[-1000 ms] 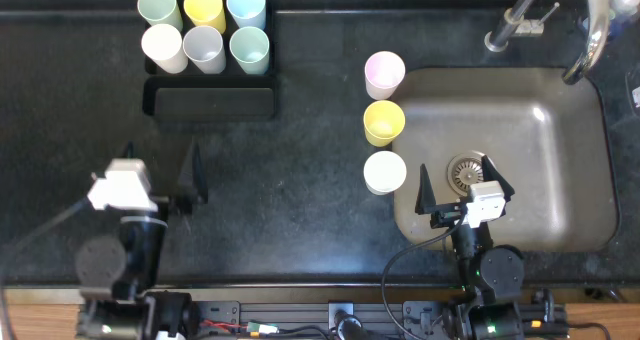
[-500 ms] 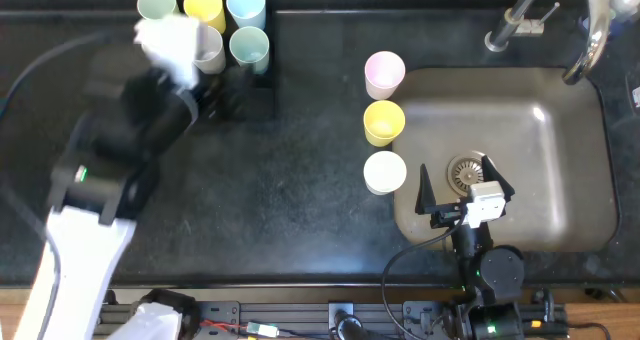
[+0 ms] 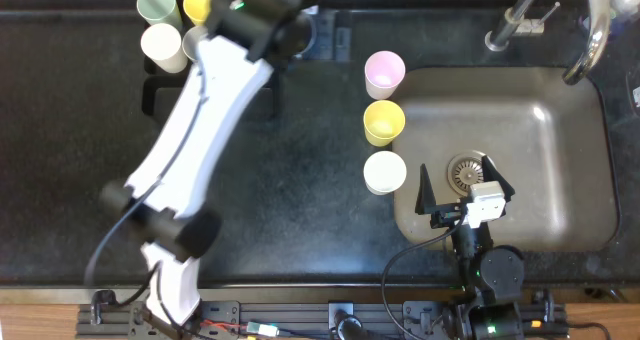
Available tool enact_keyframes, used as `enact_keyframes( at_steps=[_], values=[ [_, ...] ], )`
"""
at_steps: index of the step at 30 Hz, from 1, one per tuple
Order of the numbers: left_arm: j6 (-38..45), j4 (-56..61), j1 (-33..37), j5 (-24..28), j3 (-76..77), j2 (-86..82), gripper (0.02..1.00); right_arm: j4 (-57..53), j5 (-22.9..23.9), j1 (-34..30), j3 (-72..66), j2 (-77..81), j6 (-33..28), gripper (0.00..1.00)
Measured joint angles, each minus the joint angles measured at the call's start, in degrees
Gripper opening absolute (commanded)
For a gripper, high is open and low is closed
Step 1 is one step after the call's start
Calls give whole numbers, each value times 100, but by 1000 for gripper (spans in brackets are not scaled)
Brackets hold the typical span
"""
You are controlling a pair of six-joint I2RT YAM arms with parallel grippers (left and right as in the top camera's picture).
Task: Store Cups
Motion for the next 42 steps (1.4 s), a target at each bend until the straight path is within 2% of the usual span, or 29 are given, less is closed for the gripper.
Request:
enact_keyframes(
  at_steps=[4,8,15,24,26,28,30,31,35,42],
  values=[
    [-293,-702,-166,164,1333,1130,1000,4,-2,0,0,0,2,996],
    [-505,-949,-310,332,1965,1786,1000,4,-2,0,2,0,0,996],
    [-1019,-870,-573,402,2164,2367,1000,-2,0,0,0,0,2,996],
    [-1523,-627,-660,107,2339,3126,1000,2,-2,0,2,0,2,998],
    [-1558,-535,-660,63,2339,3174,965,2,0,0,2,0,2,996],
    [-1639,-450,-660,35,2339,3182,886,0,0,0,2,0,2,996],
    [-1692,-391,-660,20,2358,3182,693,2,-2,0,2,0,2,998],
    [-1757,-343,-660,15,2365,3182,647,0,-2,0,0,0,0,998],
    [-1805,-232,-660,0,2365,3182,632,4,-2,0,0,0,2,996],
    [-1827,-184,-660,0,2365,3182,467,4,-2,0,0,0,2,993]
  ],
)
